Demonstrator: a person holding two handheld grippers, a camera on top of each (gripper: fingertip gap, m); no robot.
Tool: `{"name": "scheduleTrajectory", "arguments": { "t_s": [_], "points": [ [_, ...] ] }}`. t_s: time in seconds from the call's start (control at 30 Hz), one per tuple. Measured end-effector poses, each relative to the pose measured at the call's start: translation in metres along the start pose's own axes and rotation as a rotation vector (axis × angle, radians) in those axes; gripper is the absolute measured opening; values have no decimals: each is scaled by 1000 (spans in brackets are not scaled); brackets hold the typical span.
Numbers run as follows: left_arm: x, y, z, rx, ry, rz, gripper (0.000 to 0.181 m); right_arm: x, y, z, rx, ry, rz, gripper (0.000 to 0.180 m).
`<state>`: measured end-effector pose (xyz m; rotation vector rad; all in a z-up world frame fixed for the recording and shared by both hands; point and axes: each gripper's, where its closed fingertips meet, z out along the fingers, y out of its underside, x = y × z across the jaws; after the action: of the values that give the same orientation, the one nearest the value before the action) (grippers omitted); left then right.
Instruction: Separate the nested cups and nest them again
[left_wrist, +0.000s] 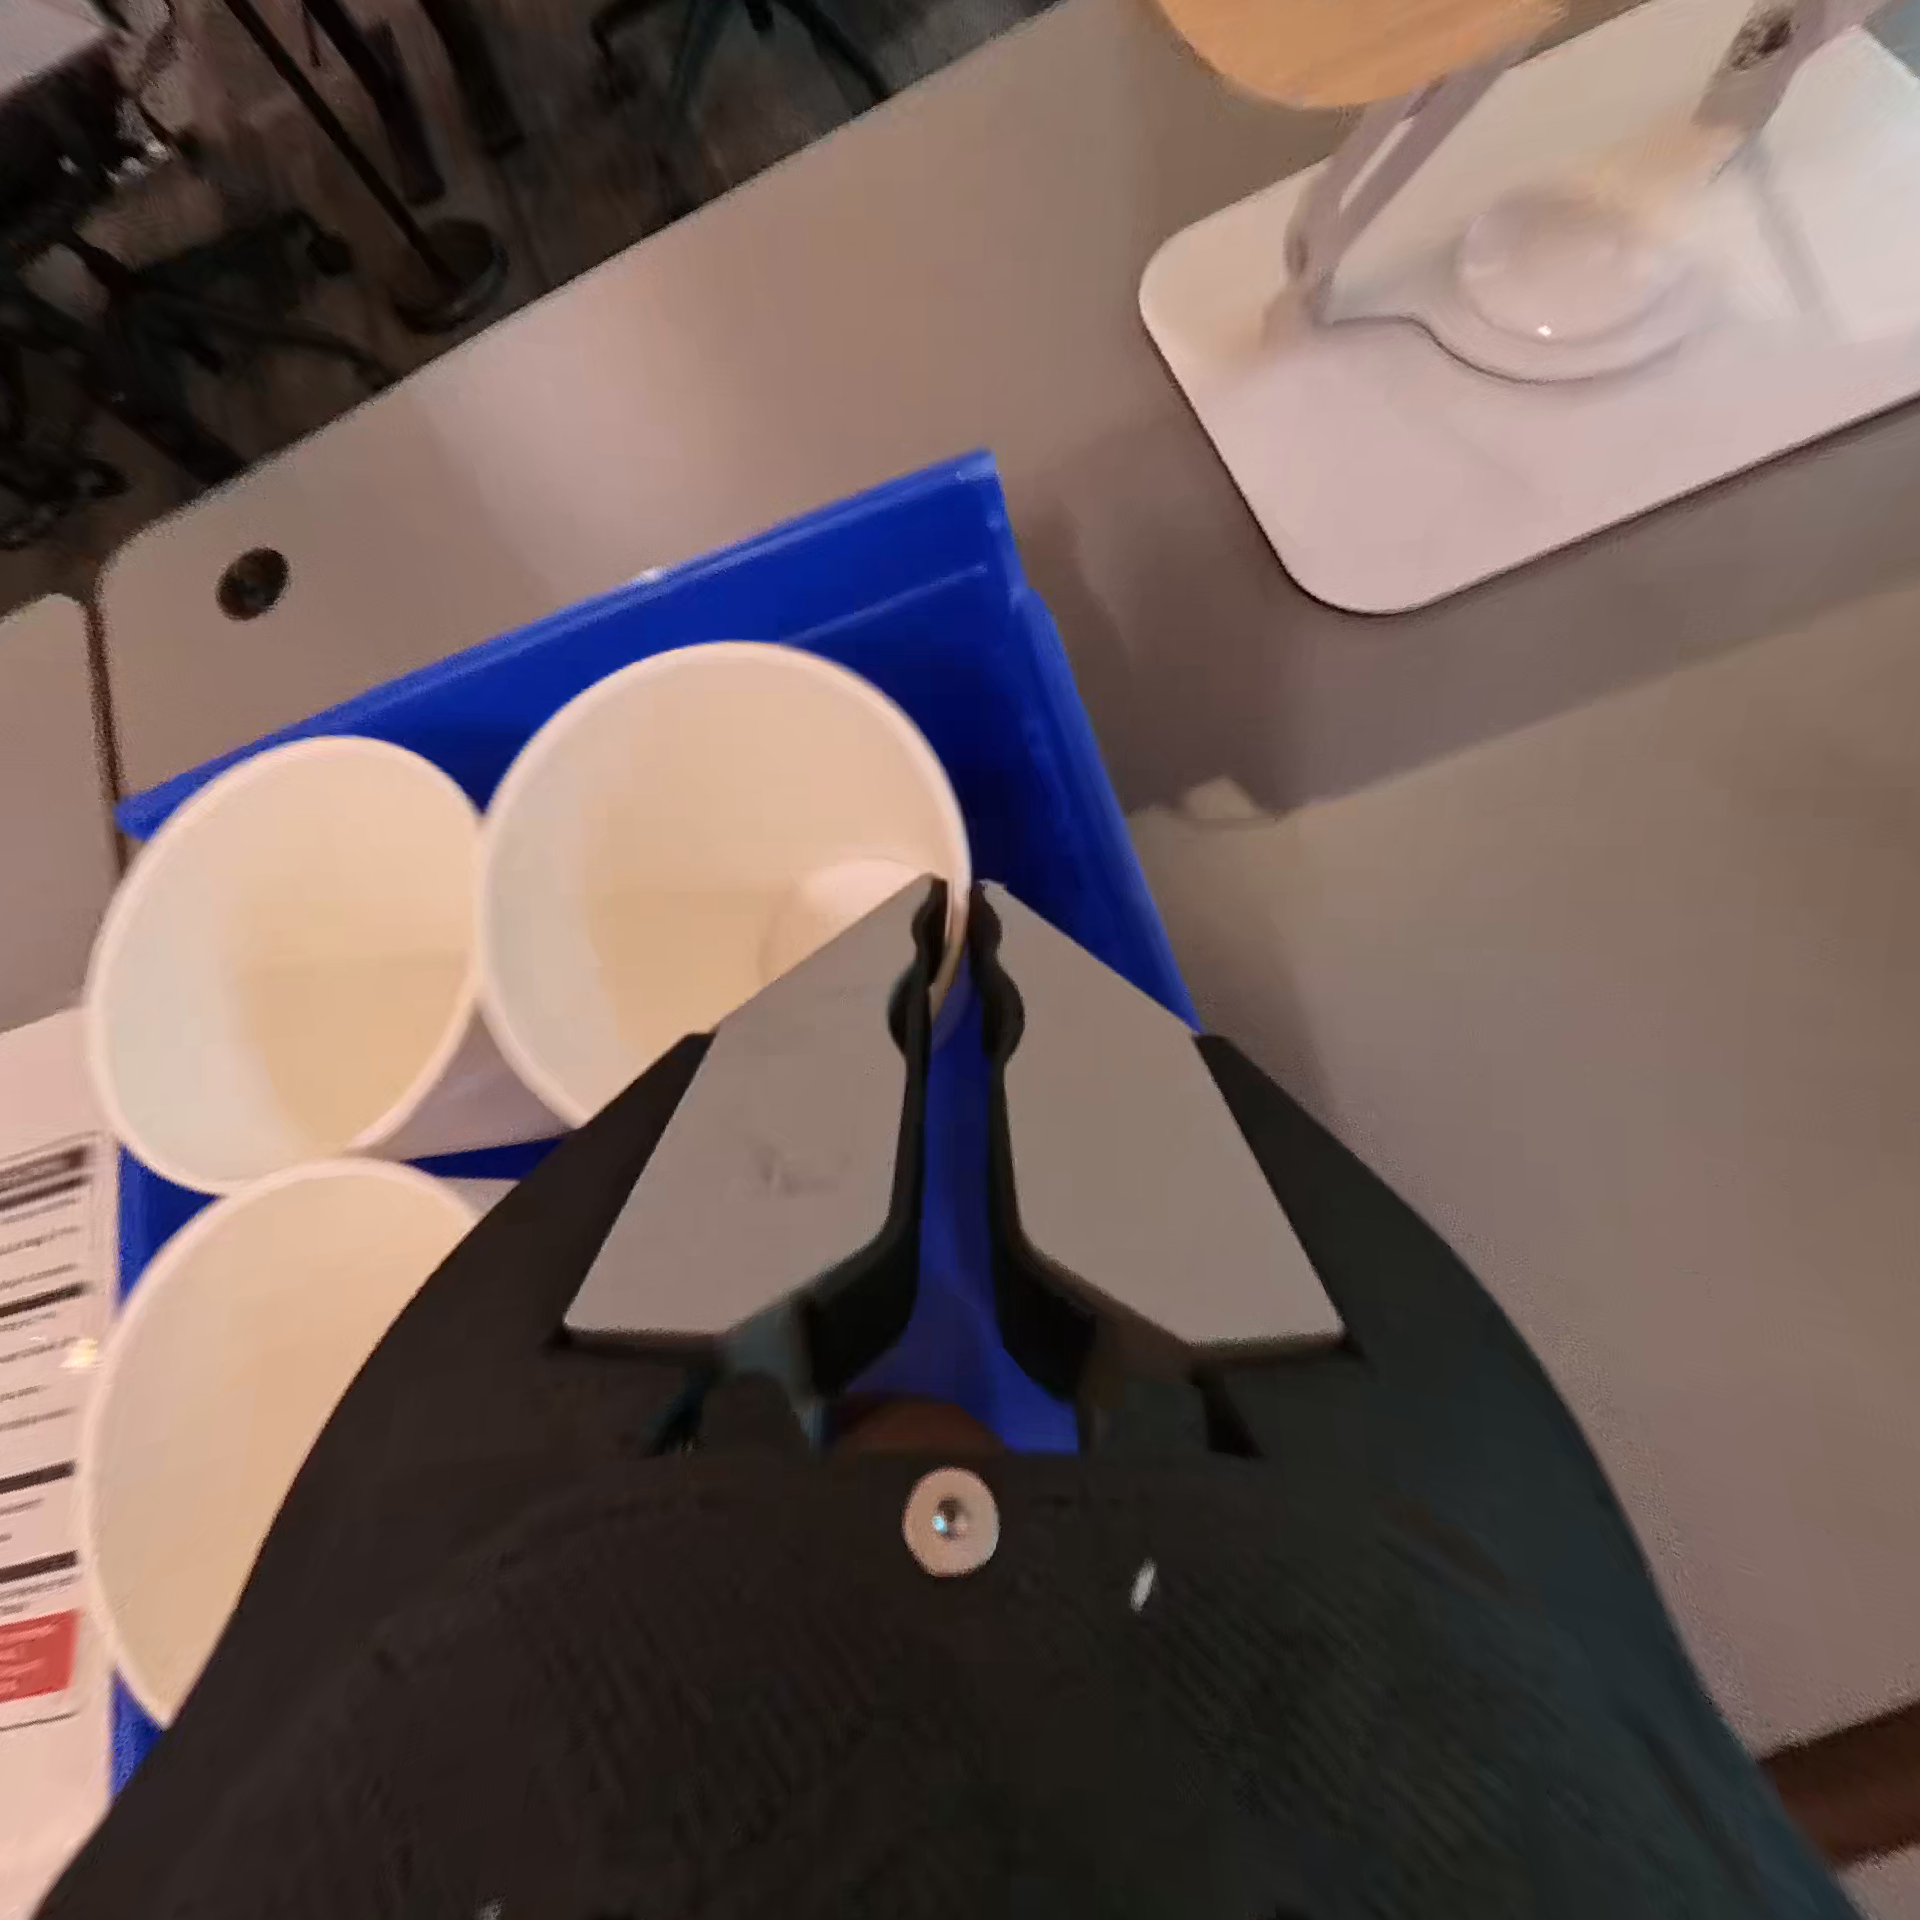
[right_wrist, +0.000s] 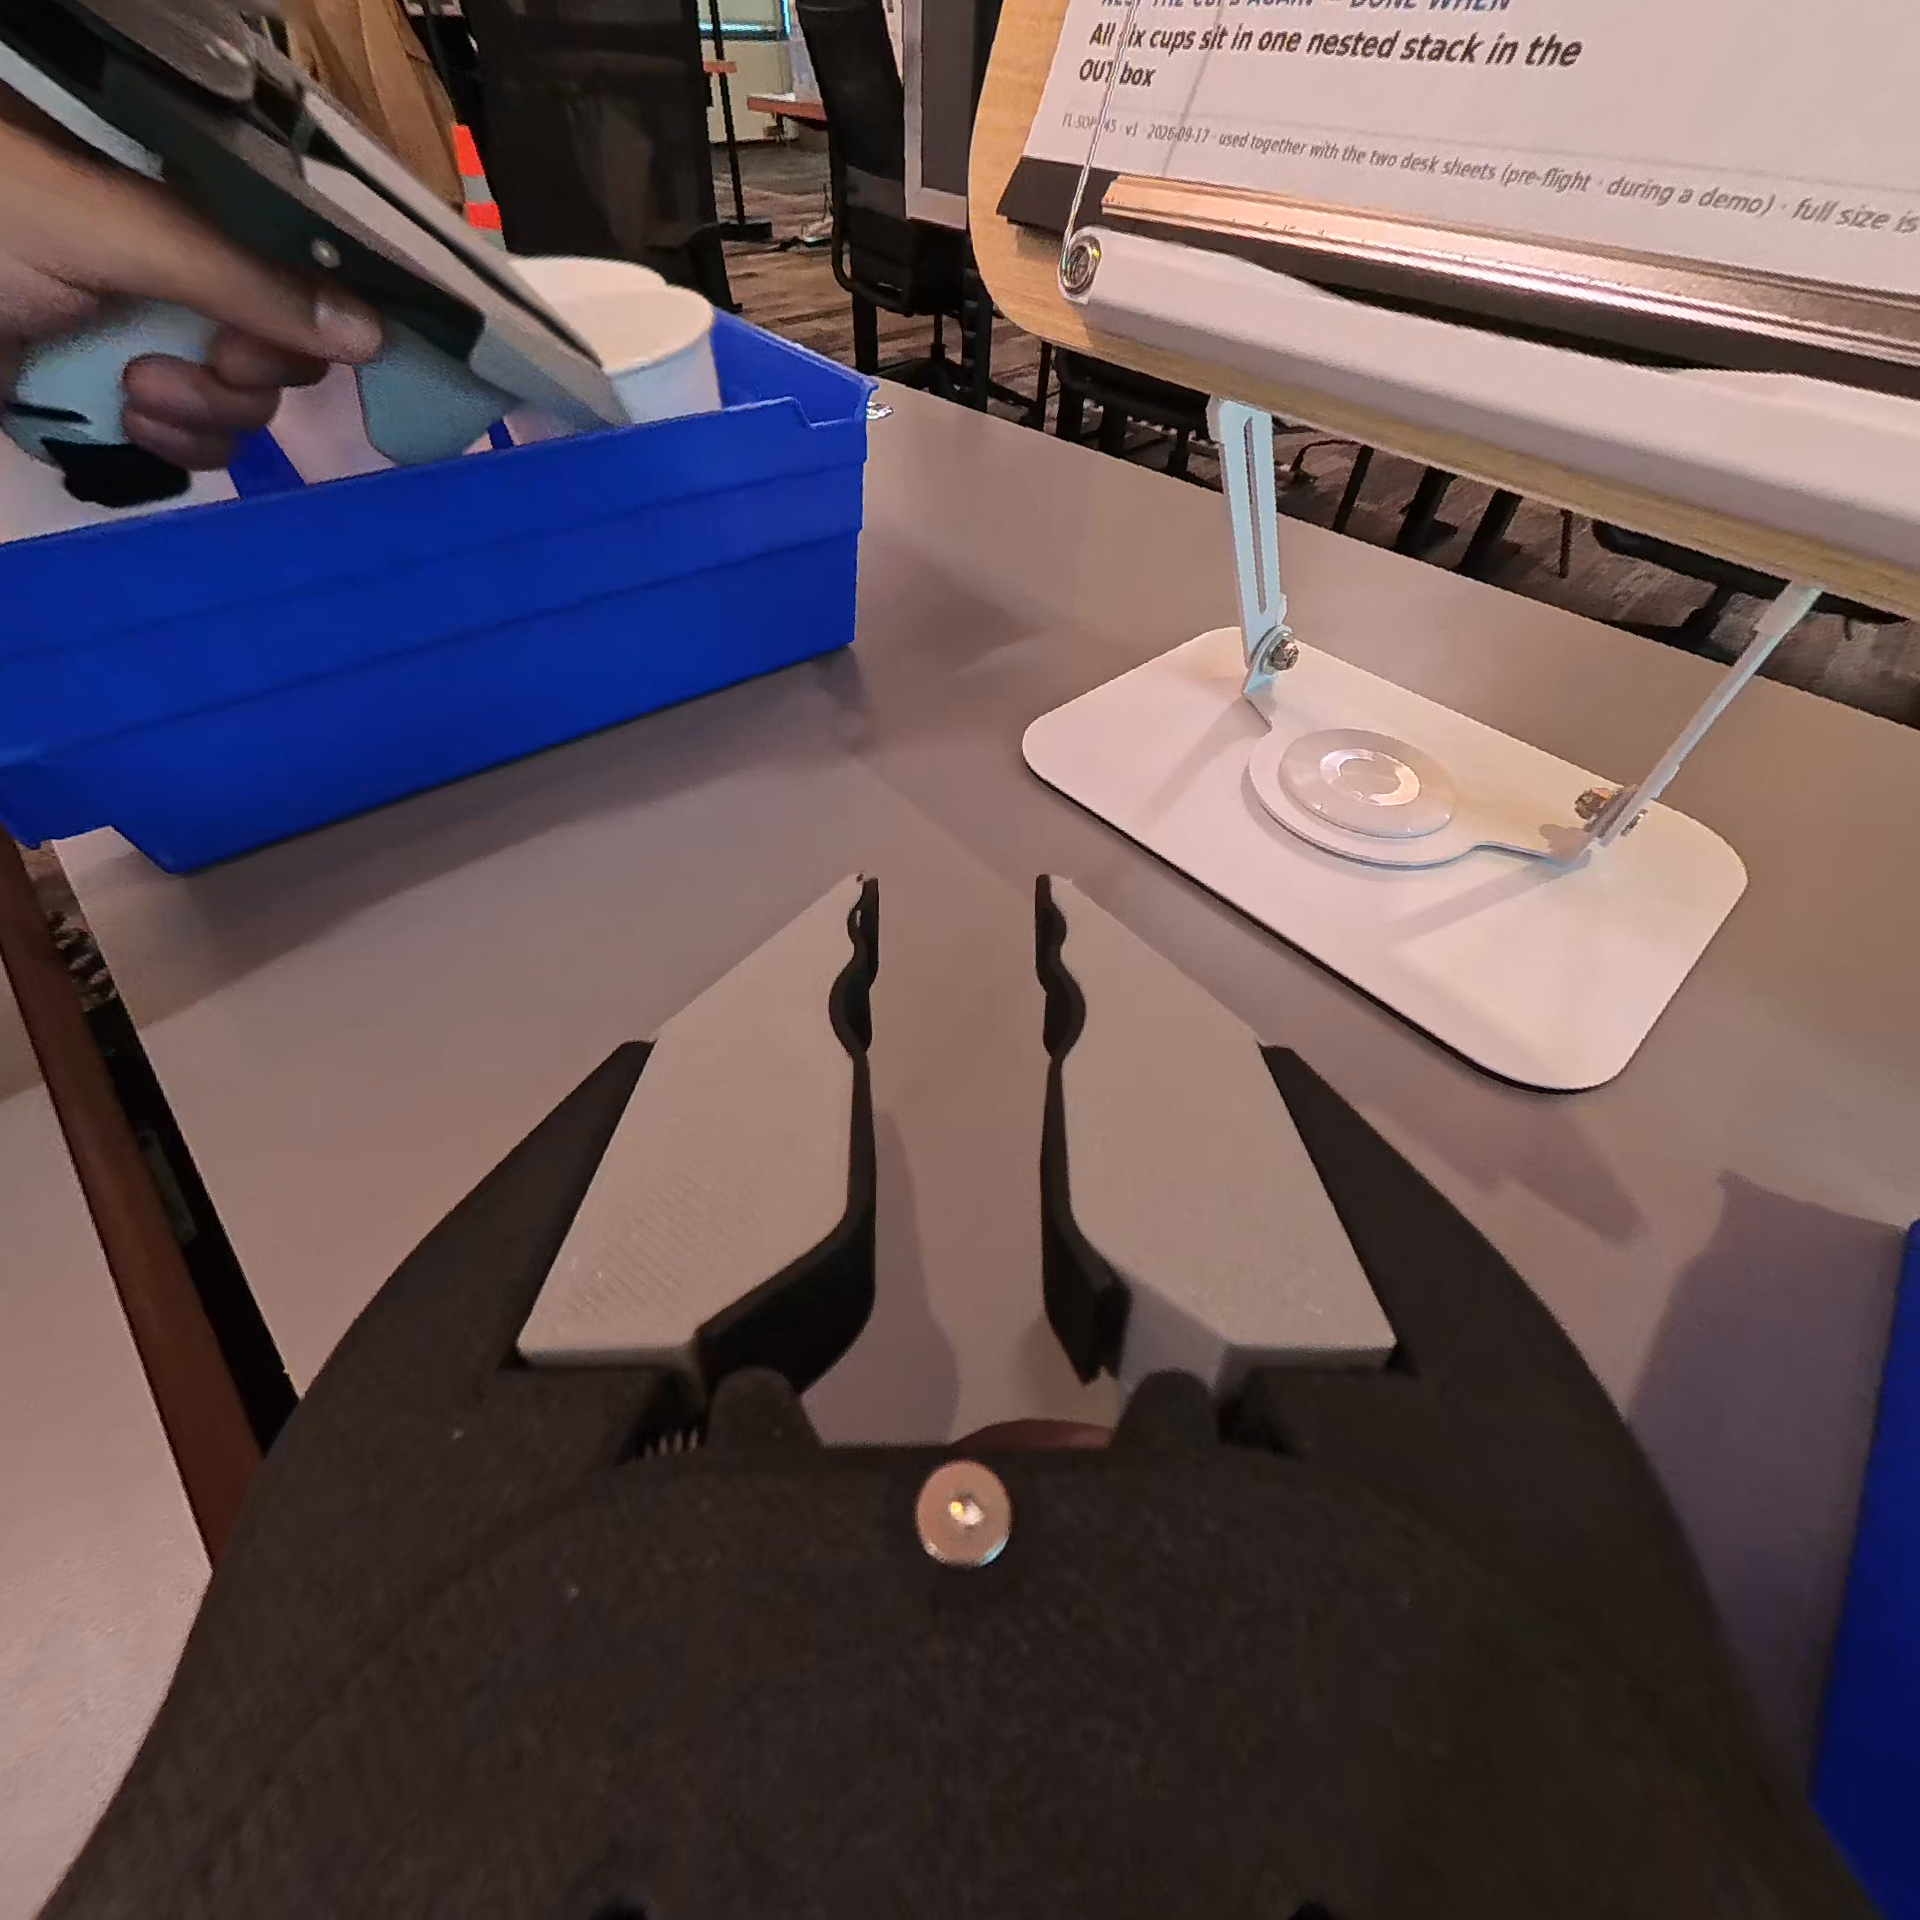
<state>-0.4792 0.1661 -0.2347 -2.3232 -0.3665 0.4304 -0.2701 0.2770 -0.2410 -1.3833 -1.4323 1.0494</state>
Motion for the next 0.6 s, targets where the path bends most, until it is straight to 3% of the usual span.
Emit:
{"name": "scheduleTrajectory", "arguments": {
  "t_s": [0.13, 0.23, 0.37, 0.6],
  "points": [
    [1, -14, -15, 23, -25, 62, 0, -1, 2, 1, -8, -2, -7, 26],
    [4, -51, -60, 186, -80, 99, 0, -2, 1, 1, -3, -2, -7, 26],
    [52, -89, -113, 405, -16, 224, 0, 0, 0, 0, -1, 5, -9, 26],
    [150, -71, -114, 612, -185, 566, 0, 11, -21, -16, 105, 21, 41, 27]
  ]
}}
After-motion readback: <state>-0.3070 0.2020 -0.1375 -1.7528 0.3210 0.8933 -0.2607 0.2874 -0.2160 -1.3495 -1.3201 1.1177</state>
